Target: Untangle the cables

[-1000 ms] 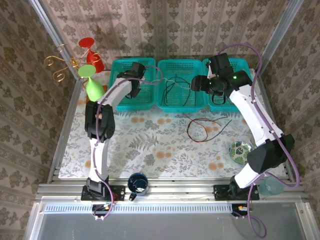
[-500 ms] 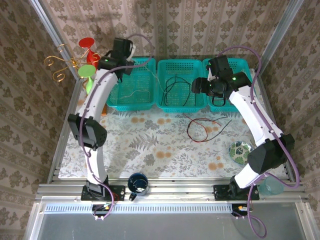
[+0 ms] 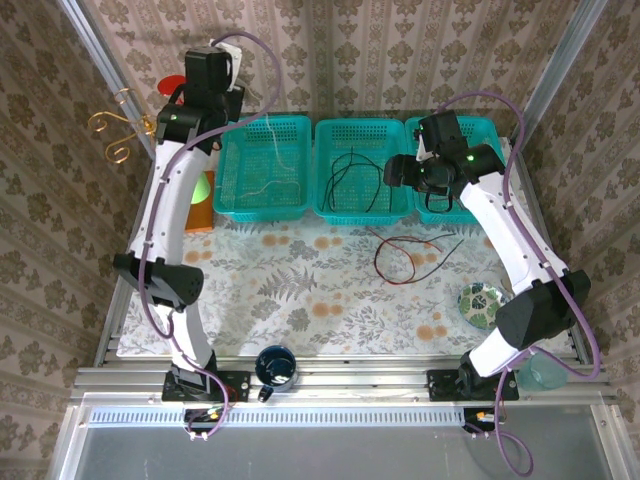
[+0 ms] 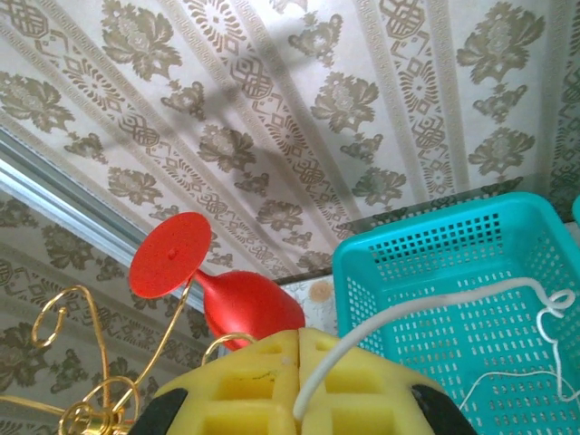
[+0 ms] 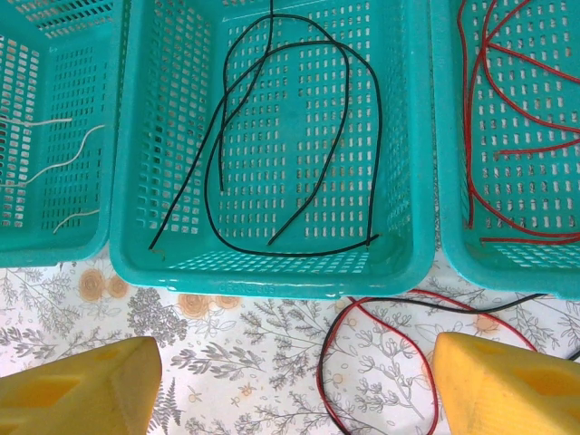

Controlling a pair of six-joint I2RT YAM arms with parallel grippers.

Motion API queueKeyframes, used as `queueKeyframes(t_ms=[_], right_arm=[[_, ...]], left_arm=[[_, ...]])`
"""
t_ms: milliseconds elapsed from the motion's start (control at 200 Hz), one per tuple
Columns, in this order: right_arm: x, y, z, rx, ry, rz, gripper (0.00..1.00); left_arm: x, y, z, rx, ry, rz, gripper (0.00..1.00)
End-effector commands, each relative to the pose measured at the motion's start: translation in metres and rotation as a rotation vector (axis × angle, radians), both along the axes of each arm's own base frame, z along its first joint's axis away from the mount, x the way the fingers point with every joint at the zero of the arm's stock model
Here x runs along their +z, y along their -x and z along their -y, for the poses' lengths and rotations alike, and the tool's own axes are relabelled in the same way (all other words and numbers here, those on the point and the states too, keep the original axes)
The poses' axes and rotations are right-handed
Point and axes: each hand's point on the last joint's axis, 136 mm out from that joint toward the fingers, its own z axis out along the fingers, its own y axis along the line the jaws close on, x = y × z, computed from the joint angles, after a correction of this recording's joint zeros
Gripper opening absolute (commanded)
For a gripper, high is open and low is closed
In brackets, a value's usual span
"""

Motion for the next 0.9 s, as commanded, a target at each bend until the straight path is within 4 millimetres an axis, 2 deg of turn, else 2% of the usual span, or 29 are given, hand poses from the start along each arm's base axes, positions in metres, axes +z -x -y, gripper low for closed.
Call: queueKeyframes(t_ms=[0,40,155,420,545,705,895], right_arm=[[0.009,0.002,-0.001,0.0,-0.03,0.028,0.8],[0.009,0.001,-0.001,-0.001,-0.033,0.028,0.8],[0.008,0.002,-0.002,0.001,-0.038,0.024,0.8],[0.005,0.007,-0.001,0.007,-0.031,0.016,0.8],[0.005,0.008,0.0,0.008,-0.03,0.015,0.8],[0.003,0.012,0.003,0.005,-0.022,0.01,0.8],[0.003,0.015,0.005,0.002,-0.021,0.011,0.8]], left_arm=[[-0.001,0.005,-0.011,0.025,-0.04,-0.012,0.0],[-0.012,0.003,-0.009,0.022,-0.047,-0.036,0.0],[-0.063,-0.006,-0.002,0.008,-0.066,-0.146,0.0],[-0.206,-0.029,0.018,-0.015,-0.112,-0.419,0.0],[-0.26,-0.041,0.027,-0.023,-0.068,-0.51,0.0],[-0.303,-0.052,0.036,-0.037,-0.017,-0.58,0.0],[-0.344,-0.055,0.031,-0.018,-0.01,-0.661,0.0]])
